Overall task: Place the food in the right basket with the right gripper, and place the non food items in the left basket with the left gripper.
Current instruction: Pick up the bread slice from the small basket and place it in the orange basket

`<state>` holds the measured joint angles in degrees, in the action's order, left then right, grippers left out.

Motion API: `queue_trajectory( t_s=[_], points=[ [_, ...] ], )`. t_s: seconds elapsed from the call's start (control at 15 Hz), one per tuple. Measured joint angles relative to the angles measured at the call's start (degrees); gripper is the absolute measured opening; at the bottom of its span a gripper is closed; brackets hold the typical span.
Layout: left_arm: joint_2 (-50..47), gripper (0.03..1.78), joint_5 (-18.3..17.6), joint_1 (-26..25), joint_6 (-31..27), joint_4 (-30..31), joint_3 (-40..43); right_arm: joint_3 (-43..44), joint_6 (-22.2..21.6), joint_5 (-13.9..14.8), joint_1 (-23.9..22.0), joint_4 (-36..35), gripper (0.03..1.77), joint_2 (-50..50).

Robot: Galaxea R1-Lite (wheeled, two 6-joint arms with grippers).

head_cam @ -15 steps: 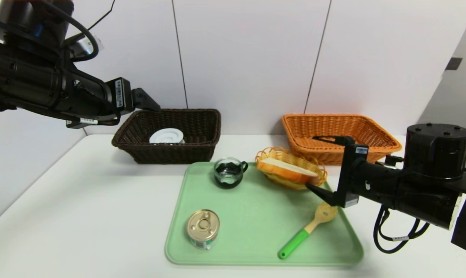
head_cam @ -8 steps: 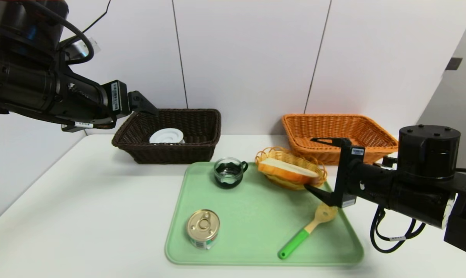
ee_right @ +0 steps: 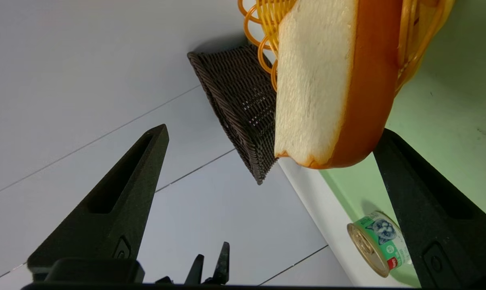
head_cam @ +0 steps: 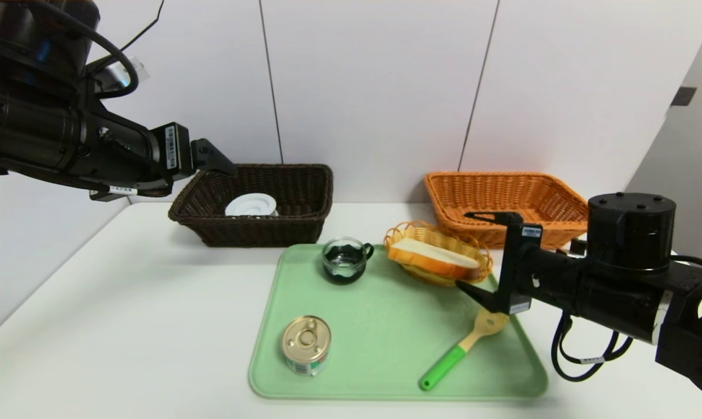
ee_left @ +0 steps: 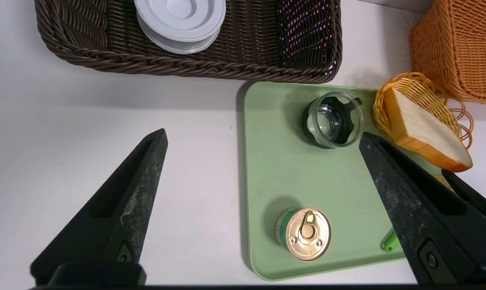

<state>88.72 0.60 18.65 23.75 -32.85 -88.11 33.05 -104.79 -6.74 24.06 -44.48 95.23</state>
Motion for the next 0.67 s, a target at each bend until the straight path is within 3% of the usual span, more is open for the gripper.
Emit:
queue_trajectory(
  t_s=[0.27, 0.53, 0.67],
  points=[
    [-0.02, 1.69, -0.02, 0.0, 0.0, 0.04, 0.44, 0.85, -1.08, 1.76, 0.02, 0.05, 1.71, 0.85],
    [0.0, 1.69, -0.02, -0.02, -0.07, 0.09, 0.49, 1.34, -2.27, 1.89, 0.13, 0.05, 1.1, 1.46],
    [0.02, 1.69, 0.06, -0.05, -0.07, 0.09, 0.49, 1.38, -2.34, 1.87, 0.18, 0.05, 0.88, 1.56]
  ],
)
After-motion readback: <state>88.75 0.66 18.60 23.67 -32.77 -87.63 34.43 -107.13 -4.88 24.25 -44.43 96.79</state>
